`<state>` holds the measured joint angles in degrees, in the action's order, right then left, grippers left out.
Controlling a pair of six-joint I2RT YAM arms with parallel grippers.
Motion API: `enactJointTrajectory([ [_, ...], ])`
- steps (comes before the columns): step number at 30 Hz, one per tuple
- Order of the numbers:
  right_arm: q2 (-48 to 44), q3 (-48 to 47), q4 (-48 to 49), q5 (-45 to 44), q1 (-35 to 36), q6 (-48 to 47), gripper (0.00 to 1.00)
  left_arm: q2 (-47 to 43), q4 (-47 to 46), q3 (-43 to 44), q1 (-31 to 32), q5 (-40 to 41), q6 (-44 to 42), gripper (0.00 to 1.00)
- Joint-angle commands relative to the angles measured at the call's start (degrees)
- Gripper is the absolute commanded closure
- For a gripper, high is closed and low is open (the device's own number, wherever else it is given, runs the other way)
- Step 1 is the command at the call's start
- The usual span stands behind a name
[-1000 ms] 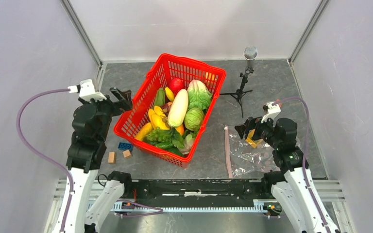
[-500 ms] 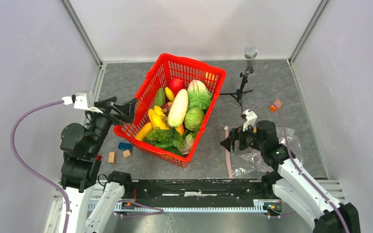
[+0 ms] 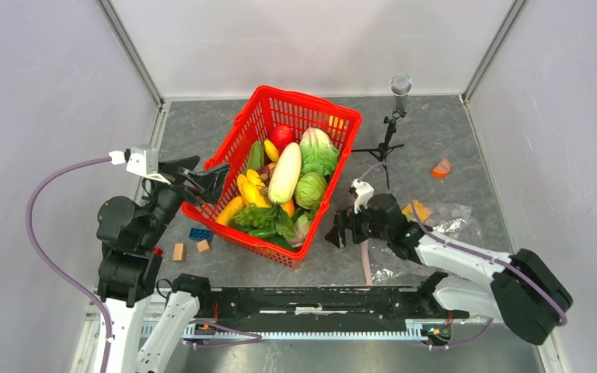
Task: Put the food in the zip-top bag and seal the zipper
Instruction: Move the bin to the center of the board, then pick up the zipper food storage bag at the center of the board.
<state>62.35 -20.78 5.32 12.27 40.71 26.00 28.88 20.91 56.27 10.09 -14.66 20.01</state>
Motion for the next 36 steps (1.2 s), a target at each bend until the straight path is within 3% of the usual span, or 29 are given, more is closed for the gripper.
enactJointTrajectory([
  [1, 5.97, -6.86, 10.26, -3.13, 0.62, 1.51, 0.02, 0.89, 0.0, 0.31, -0.24, -2.71, -0.65, 0.0],
  [7, 14.59, -12.61, 17.14, -3.83, 3.49, 5.17, 0.02, 1.12, 1.06, 0.24, -0.24, -3.07, -0.63, 0.0],
  [12, 20.7, -16.44, 24.76, -10.01, 6.31, 12.15, 0.02, 2.2, 0.15, 0.24, -0.24, -4.27, 0.91, 0.0],
  [17, 27.65, -26.27, 23.65, -10.05, 6.26, 10.75, 0.02, 2.92, 0.45, 0.1, -0.24, -7.93, 2.65, 0.0],
  [21, 31.1, -33.94, 13.74, -10.98, 5.98, 4.92, 0.02, 3.1, 1.34, 0.14, -0.24, -10.89, 2.54, 0.0],
  [28, 15.48, -22.17, 1.53, -26.32, 6.14, 1.07, 0.01, 3.95, 1.09, -0.85, -0.24, -15.82, 2.14, 0.0],
  [32, 4.0, -14.45, -6.2, -32.91, 6.23, -0.4, 0.14, 5.12, -0.65, -1.4, -0.16, -19.45, 3.03, 0.0],
  [36, -1.5, -11.8, -14.92, -36.6, 6.48, -0.37, 0.24, 5.59, -1.9, -1.75, -0.16, -20.98, 3.29, 0.0],
])
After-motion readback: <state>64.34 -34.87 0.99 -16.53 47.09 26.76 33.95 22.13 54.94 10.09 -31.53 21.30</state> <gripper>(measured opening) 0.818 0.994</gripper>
